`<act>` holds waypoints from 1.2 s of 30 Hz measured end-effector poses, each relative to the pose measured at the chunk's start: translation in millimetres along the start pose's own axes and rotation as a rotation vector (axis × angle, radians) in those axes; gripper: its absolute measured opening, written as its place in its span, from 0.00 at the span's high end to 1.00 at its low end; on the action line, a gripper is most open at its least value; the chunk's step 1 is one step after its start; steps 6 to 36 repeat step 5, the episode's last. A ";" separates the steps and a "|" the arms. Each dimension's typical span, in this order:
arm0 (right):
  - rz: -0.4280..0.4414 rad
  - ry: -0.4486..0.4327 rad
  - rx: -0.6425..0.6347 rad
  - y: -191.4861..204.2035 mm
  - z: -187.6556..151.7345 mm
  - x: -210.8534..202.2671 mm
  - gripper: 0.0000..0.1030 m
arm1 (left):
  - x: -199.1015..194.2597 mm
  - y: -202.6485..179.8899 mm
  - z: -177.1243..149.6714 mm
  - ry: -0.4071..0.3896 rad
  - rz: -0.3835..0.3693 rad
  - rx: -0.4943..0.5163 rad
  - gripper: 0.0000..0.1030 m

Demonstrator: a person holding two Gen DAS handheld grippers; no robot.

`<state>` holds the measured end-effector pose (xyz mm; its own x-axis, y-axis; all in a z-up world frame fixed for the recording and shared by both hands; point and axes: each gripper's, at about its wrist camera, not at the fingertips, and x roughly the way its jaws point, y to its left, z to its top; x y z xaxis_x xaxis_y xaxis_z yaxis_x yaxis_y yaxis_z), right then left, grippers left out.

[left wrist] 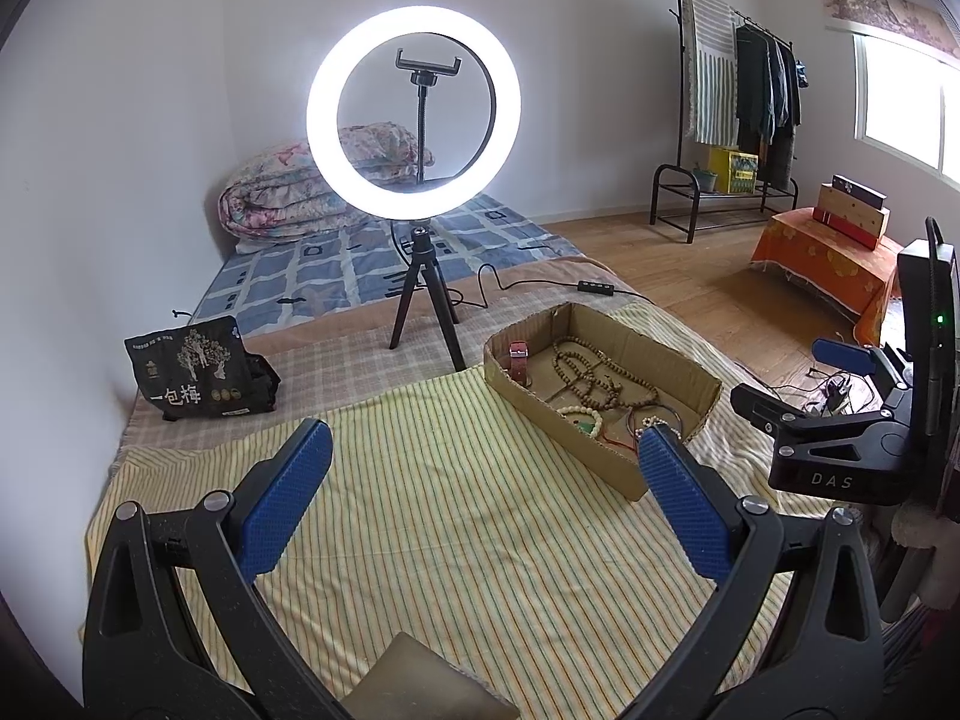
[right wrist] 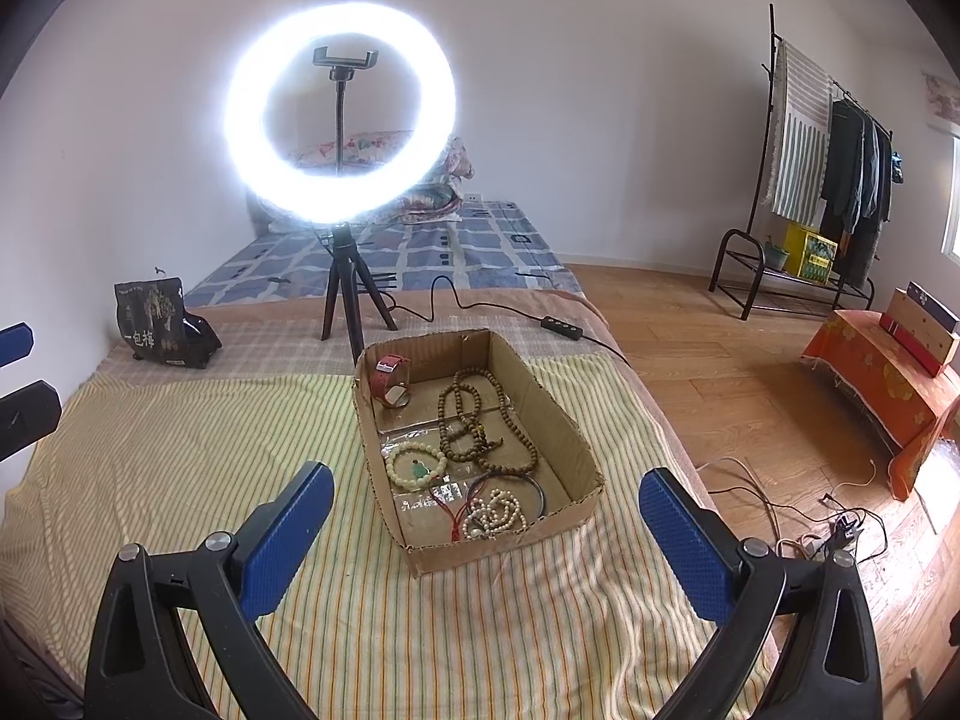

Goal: Organize jewelry

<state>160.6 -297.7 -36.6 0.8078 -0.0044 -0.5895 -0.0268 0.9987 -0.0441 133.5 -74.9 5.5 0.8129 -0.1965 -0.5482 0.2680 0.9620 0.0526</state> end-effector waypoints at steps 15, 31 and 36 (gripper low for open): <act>0.000 0.002 0.001 0.5 -0.7 0.9 0.00 | -1.2 0.6 -0.9 -0.005 0.003 -0.003 0.00; 0.000 0.002 0.001 0.5 -0.7 0.9 0.00 | -1.2 0.6 -0.9 -0.005 0.003 -0.003 0.00; 0.000 0.002 0.001 0.5 -0.7 0.9 0.00 | -1.2 0.6 -0.9 -0.005 0.003 -0.003 0.00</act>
